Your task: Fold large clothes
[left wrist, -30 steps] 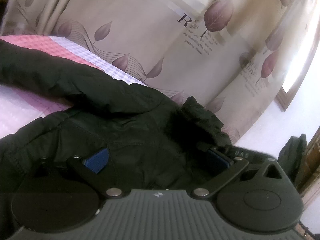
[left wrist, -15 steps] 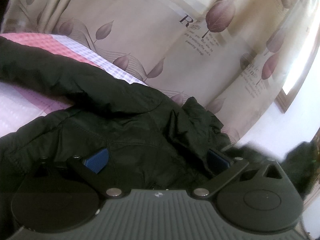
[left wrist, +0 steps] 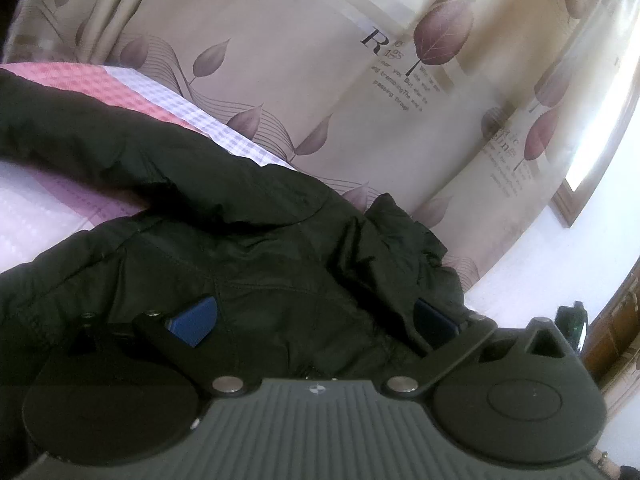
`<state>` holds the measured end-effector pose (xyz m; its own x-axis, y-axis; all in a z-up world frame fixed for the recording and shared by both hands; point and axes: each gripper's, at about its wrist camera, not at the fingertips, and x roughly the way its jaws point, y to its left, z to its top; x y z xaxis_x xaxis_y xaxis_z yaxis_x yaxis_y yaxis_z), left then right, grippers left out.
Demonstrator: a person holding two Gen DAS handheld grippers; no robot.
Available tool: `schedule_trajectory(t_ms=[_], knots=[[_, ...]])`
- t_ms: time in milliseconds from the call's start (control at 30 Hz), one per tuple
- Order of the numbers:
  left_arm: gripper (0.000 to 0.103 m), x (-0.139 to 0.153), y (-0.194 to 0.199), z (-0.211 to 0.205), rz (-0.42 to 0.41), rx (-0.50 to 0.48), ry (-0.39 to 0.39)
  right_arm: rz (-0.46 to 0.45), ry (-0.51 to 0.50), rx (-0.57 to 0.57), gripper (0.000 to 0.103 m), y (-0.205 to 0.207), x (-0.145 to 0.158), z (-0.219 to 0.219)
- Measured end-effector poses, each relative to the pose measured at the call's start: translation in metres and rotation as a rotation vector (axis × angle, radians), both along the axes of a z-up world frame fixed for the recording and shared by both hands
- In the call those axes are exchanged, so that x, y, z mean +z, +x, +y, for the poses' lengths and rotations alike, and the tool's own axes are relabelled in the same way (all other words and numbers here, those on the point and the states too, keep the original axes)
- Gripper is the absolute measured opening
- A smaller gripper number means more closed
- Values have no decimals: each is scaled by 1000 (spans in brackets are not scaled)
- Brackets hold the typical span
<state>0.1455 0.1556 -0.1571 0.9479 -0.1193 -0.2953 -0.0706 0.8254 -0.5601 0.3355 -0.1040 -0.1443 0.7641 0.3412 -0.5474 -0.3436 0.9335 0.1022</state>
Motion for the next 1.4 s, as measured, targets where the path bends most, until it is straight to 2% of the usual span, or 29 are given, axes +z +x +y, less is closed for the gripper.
schedule_trajectory(t_ms=[200,300,400,433,467,500,567,767,867,967,1000,1200,1267,1300,1333,1367,1400], knots=[[103,3,-4,4,15,9,-9,-12,-41,-15,26,2,0,8],[103,14,-15,18,32,37,-21,-18,-54,-26,31,2,1,9],[102,25,-35,51,6,106,-69,-33,-83,-50,41,1,1,12],[102,28,-40,64,-14,96,-81,-35,-90,-60,47,1,1,12],[101,31,-46,79,-9,128,-92,-38,-98,-72,54,1,1,12],[99,32,-51,93,3,157,-108,-41,-107,-83,57,1,1,12],[94,31,-60,122,15,198,-172,-44,-117,-101,67,2,1,12],[86,15,-83,200,61,356,-395,-51,-135,-135,80,3,0,11],[86,4,-93,231,81,456,-470,-56,-142,-142,82,2,0,11],[83,-8,-101,259,83,513,-558,-58,-142,-144,83,2,0,11],[79,-9,-102,265,78,520,-570,-58,-140,-144,83,2,0,10],[80,-4,-91,286,92,533,-570,-61,-138,-143,84,2,-1,10],[74,-3,-85,288,96,540,-571,-62,-139,-143,84,2,-1,10],[61,-2,-80,289,110,543,-561,-63,-140,-144,85,1,-1,10],[42,-4,-77,291,127,541,-549,-63,-140,-144,85,1,-1,10],[31,-8,-71,293,151,540,-541,-64,-140,-144,85,1,-1,10],[9,-14,-66,296,170,535,-546,-65,-141,-145,85,1,-1,10]])
